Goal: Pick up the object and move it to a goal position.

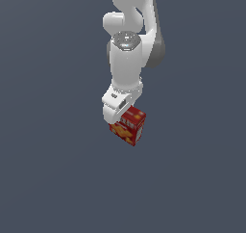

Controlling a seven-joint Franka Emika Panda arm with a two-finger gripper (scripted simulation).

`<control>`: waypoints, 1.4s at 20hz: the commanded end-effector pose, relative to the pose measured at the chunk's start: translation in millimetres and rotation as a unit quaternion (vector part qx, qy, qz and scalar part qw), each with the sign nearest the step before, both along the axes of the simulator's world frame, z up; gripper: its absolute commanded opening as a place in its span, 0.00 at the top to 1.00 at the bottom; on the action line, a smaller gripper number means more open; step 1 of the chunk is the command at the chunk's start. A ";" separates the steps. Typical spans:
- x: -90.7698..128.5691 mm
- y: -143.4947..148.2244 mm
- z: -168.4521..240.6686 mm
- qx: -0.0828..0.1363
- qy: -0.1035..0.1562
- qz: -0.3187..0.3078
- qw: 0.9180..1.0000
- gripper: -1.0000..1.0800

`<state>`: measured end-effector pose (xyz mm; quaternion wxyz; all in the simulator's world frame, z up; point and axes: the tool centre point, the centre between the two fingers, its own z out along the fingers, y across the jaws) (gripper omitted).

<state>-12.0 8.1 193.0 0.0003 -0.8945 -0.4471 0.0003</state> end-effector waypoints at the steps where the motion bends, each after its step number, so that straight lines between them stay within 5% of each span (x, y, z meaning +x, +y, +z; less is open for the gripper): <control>1: 0.4 0.0 -0.9 0.000 0.000 0.000 1.000 1.00; 16: -2.3 -6.6 10.4 0.000 -0.001 0.000 1.000 1.00; 28: -23.5 -58.8 94.7 0.001 -0.001 0.000 1.000 1.00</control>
